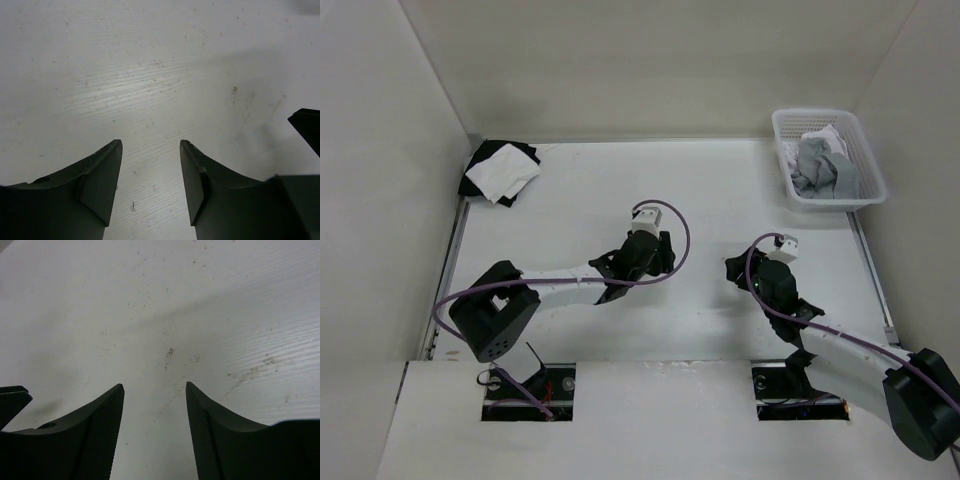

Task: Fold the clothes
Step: Grab the tank top from the pile

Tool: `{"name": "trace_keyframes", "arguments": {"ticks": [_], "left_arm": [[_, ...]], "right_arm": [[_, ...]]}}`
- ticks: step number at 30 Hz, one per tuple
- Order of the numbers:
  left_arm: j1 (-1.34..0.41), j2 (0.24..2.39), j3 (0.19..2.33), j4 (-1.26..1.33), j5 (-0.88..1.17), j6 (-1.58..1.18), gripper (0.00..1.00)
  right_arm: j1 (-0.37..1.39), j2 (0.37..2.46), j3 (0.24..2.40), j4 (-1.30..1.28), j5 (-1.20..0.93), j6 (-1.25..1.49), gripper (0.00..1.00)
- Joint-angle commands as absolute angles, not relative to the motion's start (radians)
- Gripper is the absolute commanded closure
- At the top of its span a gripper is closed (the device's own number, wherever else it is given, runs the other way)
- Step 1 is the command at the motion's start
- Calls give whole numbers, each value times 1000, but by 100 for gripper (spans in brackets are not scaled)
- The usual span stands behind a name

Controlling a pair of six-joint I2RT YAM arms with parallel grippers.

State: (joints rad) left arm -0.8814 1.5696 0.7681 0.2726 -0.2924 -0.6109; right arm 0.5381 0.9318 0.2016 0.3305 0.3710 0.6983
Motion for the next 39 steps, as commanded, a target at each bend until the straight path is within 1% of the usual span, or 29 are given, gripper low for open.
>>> {"name": "trace_keyframes", "arguments": {"ticks": [1, 4, 5, 6, 7, 8, 9, 10, 11, 12, 13, 14, 16, 18, 21, 22, 24, 25, 26, 27, 29, 31, 33, 37, 39], "left_arm": [[-909, 1562, 773, 334, -271, -584, 52], [-921, 1551, 747, 380, -268, -572, 52], [-926, 1539, 730, 403, -268, -569, 52], [-927, 1528, 715, 422, -271, -565, 55], [-927, 1517, 700, 442, -270, -558, 61], [-929, 1499, 678, 471, -270, -554, 69], [-929, 1493, 669, 483, -273, -549, 74], [-929, 1482, 657, 503, -273, -545, 83], [-927, 1470, 641, 521, -268, -542, 93], [-927, 1462, 631, 529, -273, -545, 95], [-923, 1450, 618, 538, -276, -548, 95], [-920, 1442, 608, 549, -278, -549, 95], [-910, 1436, 600, 558, -278, -542, 90], [-900, 1437, 595, 566, -275, -541, 78], [-881, 1448, 581, 589, -265, -552, 60], [-875, 1451, 578, 597, -264, -552, 57], [-866, 1454, 574, 600, -259, -557, 55], [-863, 1456, 572, 603, -256, -561, 54], [-861, 1463, 572, 607, -252, -563, 54], [-861, 1473, 575, 612, -249, -563, 53], [-861, 1489, 580, 614, -238, -569, 52], [-858, 1506, 587, 614, -219, -575, 51], [-852, 1511, 589, 614, -207, -584, 51], [-846, 1508, 583, 620, -204, -589, 51], [-846, 1508, 583, 623, -204, -589, 51]], "right_arm": [[550, 923, 244, 380, 394, 681, 45], [556, 925, 253, 376, 394, 680, 51], [559, 928, 261, 376, 394, 678, 58], [561, 931, 270, 374, 391, 678, 70], [561, 933, 290, 365, 388, 683, 84], [561, 936, 326, 339, 385, 686, 93], [561, 943, 381, 298, 384, 681, 97], [558, 948, 406, 278, 383, 680, 99], [524, 983, 519, 206, 399, 655, 99], [510, 994, 544, 196, 400, 644, 99], [439, 1052, 657, 143, 402, 594, 99], [391, 1090, 720, 114, 405, 580, 99], [247, 1211, 890, 65, 393, 537, 99], [153, 1297, 998, 48, 390, 537, 99], [-2, 1510, 1213, 22, 419, 516, 94], [-68, 1617, 1324, -29, 466, 494, 89], [-113, 1681, 1391, -64, 476, 476, 77], [-149, 1731, 1444, -98, 469, 450, 63], [-178, 1768, 1486, -132, 477, 430, 51], [-198, 1791, 1508, -146, 491, 419, 46], [-228, 1825, 1540, -170, 486, 410, 40], [-246, 1850, 1555, -167, 468, 393, 38], [-260, 1893, 1584, -175, 437, 371, 38], [-277, 1939, 1609, -176, 396, 385, 42], [-282, 1956, 1611, -166, 362, 403, 49]]}}
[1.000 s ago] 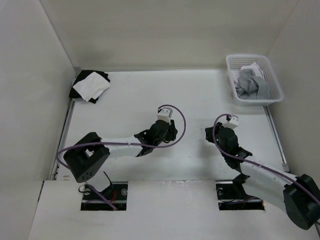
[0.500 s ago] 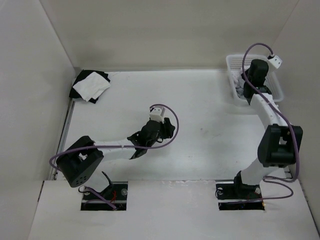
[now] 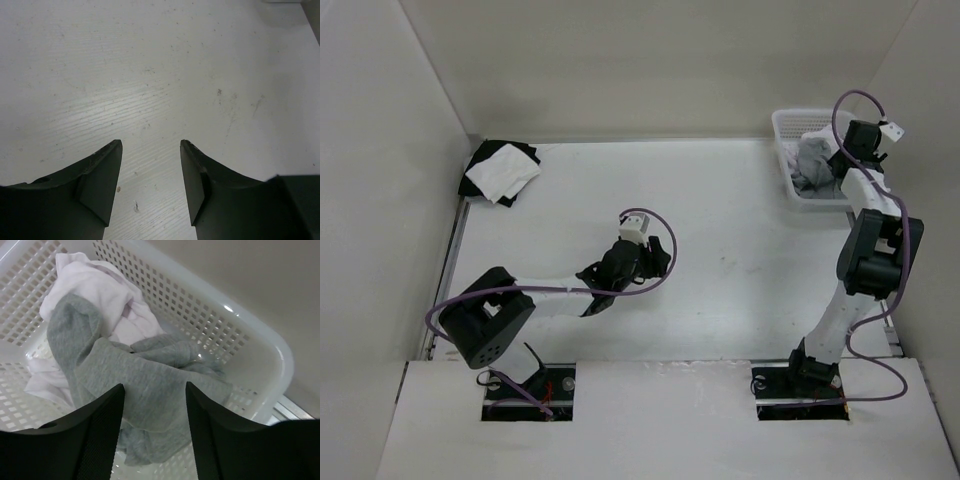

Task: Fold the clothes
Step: Grab the tank top from the pile, then move the tank top to the center of the board

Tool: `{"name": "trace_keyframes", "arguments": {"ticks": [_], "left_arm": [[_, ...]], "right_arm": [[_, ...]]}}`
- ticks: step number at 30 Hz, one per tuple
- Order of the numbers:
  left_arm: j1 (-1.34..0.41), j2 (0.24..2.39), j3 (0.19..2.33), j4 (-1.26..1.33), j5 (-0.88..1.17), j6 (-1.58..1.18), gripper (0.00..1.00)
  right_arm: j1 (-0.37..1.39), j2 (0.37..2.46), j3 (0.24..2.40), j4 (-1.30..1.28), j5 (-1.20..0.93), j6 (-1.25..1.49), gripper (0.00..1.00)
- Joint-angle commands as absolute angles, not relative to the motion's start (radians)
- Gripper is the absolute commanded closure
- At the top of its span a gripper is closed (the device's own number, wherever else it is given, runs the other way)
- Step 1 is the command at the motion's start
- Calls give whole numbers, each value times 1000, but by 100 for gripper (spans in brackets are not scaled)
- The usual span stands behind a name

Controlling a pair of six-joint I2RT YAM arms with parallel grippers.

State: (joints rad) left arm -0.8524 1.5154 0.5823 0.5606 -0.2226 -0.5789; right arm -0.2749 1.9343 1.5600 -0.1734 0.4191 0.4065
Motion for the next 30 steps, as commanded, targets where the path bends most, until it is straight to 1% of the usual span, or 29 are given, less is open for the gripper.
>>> {"name": "trace_keyframes", "arguments": {"ticks": [1, 3, 4, 5, 6, 8, 9, 11, 12, 15, 17, 18, 21, 24, 26, 28, 30], "left_arm": [[-846, 1512, 584, 624, -204, -589, 51], [-847, 1514, 586, 624, -204, -589, 51], [-849, 1517, 587, 624, -204, -589, 51], [-849, 1522, 589, 624, -204, -589, 51], [-849, 1523, 591, 624, -204, -589, 51], [-849, 1528, 594, 624, -196, -591, 51], [-849, 1529, 595, 624, -196, -591, 51], [-849, 1534, 597, 626, -193, -594, 51], [-849, 1535, 598, 626, -189, -598, 51], [-844, 1532, 595, 627, -186, -603, 51], [-838, 1525, 592, 627, -190, -604, 51], [-826, 1513, 588, 627, -192, -610, 52], [-799, 1480, 574, 620, -195, -629, 52], [-736, 1421, 543, 604, -198, -672, 52], [-687, 1375, 516, 594, -201, -699, 52], [-645, 1338, 494, 581, -202, -724, 52], [-587, 1286, 463, 566, -202, -753, 52]], "right_arm": [[-283, 1963, 1612, -160, 335, 411, 57], [-286, 1964, 1609, -147, 319, 425, 77], [-286, 1929, 1573, -109, 330, 448, 96], [-286, 1883, 1525, -53, 348, 465, 100], [-285, 1850, 1497, -16, 360, 471, 100], [-282, 1708, 1407, 90, 377, 483, 100], [-278, 1666, 1391, 110, 383, 483, 100], [-239, 1513, 1345, 158, 390, 486, 100], [-198, 1408, 1326, 176, 391, 480, 100], [-77, 1229, 1327, 160, 379, 459, 100], [13, 1152, 1345, 132, 367, 446, 100], [100, 1096, 1367, 106, 358, 440, 100], [262, 1034, 1410, 71, 327, 437, 100], [472, 1000, 1468, 48, 293, 417, 99], [565, 996, 1470, 54, 290, 410, 98], [610, 996, 1441, 58, 275, 422, 98], [605, 996, 1321, 121, 207, 471, 98]]}}
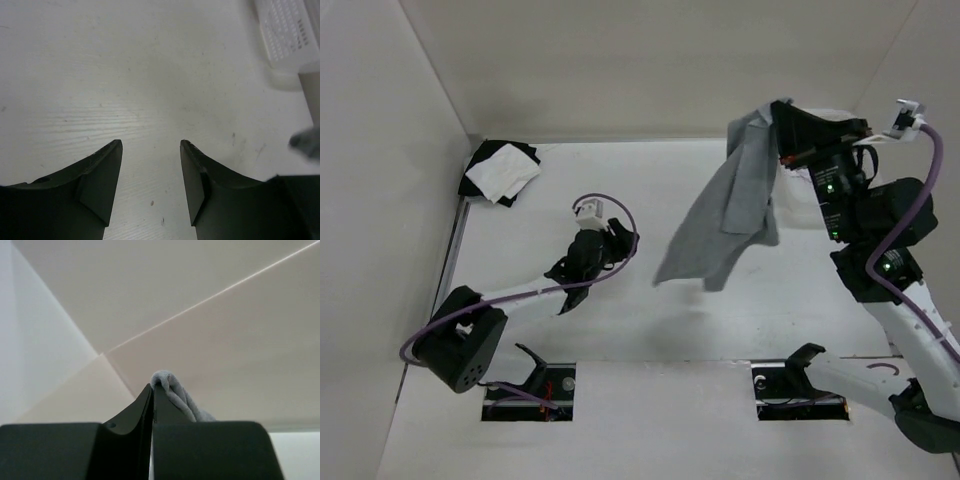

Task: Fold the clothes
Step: Move the tank top to the center of the board

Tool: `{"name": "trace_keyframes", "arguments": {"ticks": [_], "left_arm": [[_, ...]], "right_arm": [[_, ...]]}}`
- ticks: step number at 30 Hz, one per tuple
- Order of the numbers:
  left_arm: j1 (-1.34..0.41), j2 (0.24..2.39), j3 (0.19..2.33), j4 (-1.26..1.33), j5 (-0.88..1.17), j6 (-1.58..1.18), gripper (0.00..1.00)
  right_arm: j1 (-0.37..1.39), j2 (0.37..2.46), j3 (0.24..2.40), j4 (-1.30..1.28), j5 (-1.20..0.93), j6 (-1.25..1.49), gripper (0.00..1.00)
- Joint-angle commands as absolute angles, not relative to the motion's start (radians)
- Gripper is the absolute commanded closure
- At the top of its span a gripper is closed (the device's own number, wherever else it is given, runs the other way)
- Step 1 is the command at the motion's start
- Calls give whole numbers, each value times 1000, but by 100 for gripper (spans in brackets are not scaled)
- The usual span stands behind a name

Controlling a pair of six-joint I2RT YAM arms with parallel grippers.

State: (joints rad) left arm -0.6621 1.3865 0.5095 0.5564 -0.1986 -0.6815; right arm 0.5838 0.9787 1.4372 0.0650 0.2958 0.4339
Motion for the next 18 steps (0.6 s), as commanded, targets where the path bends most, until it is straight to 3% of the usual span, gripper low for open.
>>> {"name": "trace_keyframes", "arguments": {"ticks": [1, 4, 6, 8, 9, 10, 12, 15, 16, 18], "left_arm": [[-565, 1264, 451, 557, -202, -765, 52], [-477, 1177, 404, 511, -209, -792, 52], [-426, 1116, 379, 454, -230, -795, 53], [-394, 1054, 359, 402, -271, -798, 54], [-386, 1019, 347, 381, -299, -798, 54], [-386, 1011, 345, 377, -305, -795, 54], [-387, 990, 345, 353, -321, -784, 54], [-392, 996, 360, 312, -322, -770, 53], [-396, 1006, 365, 299, -318, -761, 53], [-418, 1029, 374, 256, -311, -735, 55]], "right_arm": [[588, 996, 1263, 162, 178, 494, 98], [483, 1076, 1002, 387, 14, 601, 96], [392, 1240, 870, 583, -131, 684, 95], [310, 1409, 836, 688, -214, 744, 93], [254, 1521, 853, 728, -250, 777, 87], [234, 1560, 868, 735, -258, 788, 82], [170, 1667, 963, 674, -282, 843, 63], [188, 1634, 1008, 540, -259, 786, 52], [226, 1599, 996, 478, -215, 743, 50], [310, 1534, 957, 353, -111, 658, 61]]}}
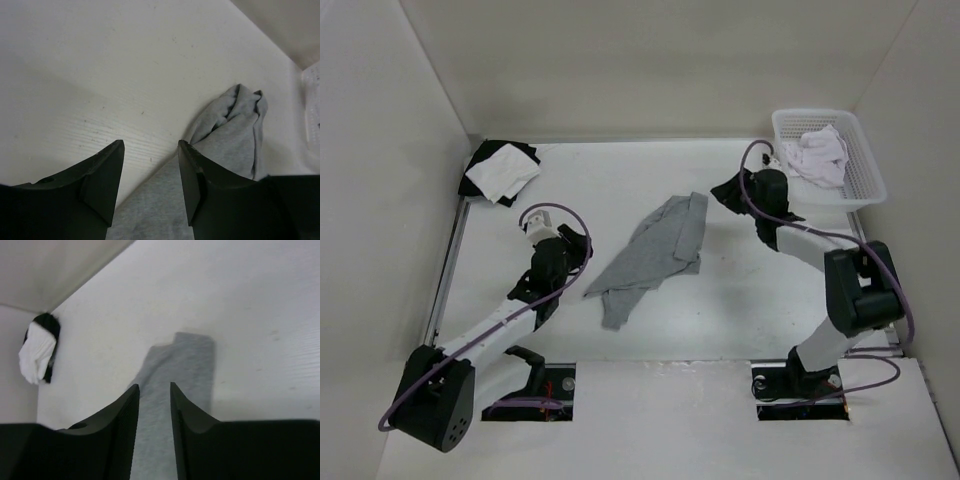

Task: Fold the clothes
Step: Move the tank top to the center of the board, then flatten the tank top out

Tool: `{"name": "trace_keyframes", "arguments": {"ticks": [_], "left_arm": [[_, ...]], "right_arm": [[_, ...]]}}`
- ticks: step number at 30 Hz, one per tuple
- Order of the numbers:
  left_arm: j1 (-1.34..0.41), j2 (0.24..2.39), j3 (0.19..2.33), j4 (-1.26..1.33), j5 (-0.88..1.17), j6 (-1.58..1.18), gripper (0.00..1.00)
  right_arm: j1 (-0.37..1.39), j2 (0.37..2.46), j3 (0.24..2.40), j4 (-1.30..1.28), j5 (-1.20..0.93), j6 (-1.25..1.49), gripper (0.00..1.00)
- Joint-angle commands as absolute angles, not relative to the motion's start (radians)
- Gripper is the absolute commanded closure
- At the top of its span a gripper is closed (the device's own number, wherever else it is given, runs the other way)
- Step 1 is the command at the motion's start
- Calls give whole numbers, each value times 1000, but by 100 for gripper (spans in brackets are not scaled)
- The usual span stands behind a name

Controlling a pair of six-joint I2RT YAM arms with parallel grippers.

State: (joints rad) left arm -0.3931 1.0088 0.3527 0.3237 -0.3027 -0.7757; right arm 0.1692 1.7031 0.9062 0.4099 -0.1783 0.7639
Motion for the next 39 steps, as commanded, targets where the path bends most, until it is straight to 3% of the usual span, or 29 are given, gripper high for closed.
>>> {"name": "trace_keyframes", "arguments": {"ticks": [1, 2, 4, 6, 9, 11, 21, 39], "left_arm": [[-424, 1032, 376, 241, -316, -732, 55], [-439, 1037, 377, 198, -325, -724, 56], [-447, 1039, 377, 152, -337, -724, 56], [-446, 1039, 385, 89, -324, -735, 54], [-449, 1043, 410, -12, -250, -749, 51], [-467, 1039, 410, -58, -204, -764, 51], [-524, 1045, 391, -86, -189, -787, 52], [-541, 1094, 394, -46, -193, -782, 74]], "right_arm": [[338, 1516, 941, 312, -76, 634, 68], [408, 1488, 902, 234, 4, 602, 88], [499, 1479, 862, 145, 79, 581, 93], [574, 1470, 824, 94, 141, 586, 87], [666, 1448, 779, 61, 239, 591, 60], [706, 1451, 772, 22, 293, 586, 53], [748, 1574, 862, 8, 339, 546, 53], [820, 1624, 943, -40, 431, 509, 51]]}}
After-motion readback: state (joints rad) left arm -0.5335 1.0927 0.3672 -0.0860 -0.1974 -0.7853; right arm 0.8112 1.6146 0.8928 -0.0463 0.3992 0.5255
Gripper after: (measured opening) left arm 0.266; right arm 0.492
